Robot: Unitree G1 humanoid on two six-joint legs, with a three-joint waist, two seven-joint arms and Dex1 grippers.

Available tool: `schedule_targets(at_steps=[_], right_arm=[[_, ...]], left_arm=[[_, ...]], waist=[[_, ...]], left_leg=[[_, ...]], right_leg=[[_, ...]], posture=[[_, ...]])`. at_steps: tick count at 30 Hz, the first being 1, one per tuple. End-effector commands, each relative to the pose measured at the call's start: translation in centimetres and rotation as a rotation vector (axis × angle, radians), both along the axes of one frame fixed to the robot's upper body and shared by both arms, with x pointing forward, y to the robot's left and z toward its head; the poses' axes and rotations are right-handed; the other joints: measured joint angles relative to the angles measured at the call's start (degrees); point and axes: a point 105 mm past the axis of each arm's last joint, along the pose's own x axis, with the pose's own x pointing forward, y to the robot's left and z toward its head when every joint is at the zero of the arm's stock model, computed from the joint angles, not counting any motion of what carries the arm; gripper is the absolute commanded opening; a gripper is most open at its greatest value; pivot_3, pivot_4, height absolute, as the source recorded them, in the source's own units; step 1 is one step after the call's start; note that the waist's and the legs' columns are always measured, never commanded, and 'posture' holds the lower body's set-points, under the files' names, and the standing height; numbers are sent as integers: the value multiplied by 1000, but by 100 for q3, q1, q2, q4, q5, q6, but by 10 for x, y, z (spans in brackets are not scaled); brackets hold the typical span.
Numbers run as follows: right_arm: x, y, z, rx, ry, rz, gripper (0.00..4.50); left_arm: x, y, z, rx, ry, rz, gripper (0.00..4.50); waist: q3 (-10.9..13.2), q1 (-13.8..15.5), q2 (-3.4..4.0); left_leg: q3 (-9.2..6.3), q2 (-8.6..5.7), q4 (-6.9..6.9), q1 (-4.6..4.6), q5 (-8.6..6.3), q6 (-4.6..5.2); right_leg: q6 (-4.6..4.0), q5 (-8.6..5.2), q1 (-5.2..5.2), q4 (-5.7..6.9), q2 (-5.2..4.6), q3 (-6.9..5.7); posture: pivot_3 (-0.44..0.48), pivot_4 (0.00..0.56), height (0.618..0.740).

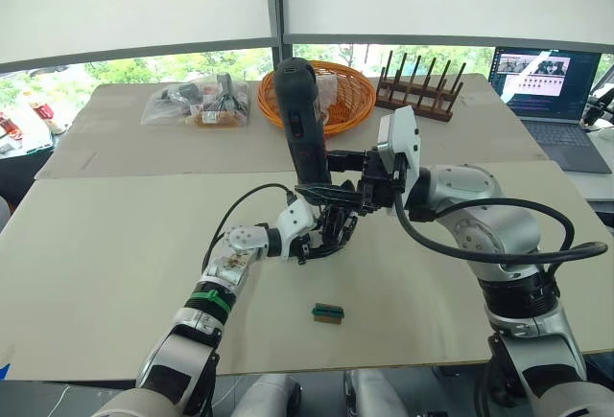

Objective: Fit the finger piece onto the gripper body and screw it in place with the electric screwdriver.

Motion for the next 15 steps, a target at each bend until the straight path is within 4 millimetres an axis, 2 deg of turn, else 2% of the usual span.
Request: schedule_targets(at_steps=[1, 5, 10, 13, 15], right_arm=[[17, -18, -50, -128, 167, -123, 1953], [17, -21, -52, -147, 132, -129, 1953], [17, -23, -51, -140, 135, -132, 1953], [17, -23, -45, -123, 134, -134, 1953], [16, -23, -34, -99, 108, -128, 1953]], left_arm=[[8, 5, 22, -28, -86, 9, 2263], [8, 6, 22, -27, -83, 10, 2263], [8, 6, 22, -27, -83, 10, 2263], [8, 5, 22, -27, -82, 11, 2263], [8, 5, 22, -28, -81, 11, 2263]], waist=[[0, -2, 0], [0, -6, 0], [0, -6, 0], [0, -5, 0], [0, -4, 0]], left_leg=[[0, 0, -3, 9, -1, 1], [-1, 6, -18, 52, -4, 6], [-1, 6, -18, 54, -6, 9], [-1, 6, -18, 54, -6, 9], [-1, 6, -18, 54, -6, 9]], right_leg=[[0, 0, 9, -2, 0, 0], [2, -2, 57, -33, 4, -4], [3, -2, 61, -39, 4, -4], [3, -2, 61, -40, 4, -4], [3, -2, 62, -41, 4, -4]], posture=[[0, 150, 740], [0, 150, 740], [0, 150, 740], [0, 150, 740], [0, 150, 740]])
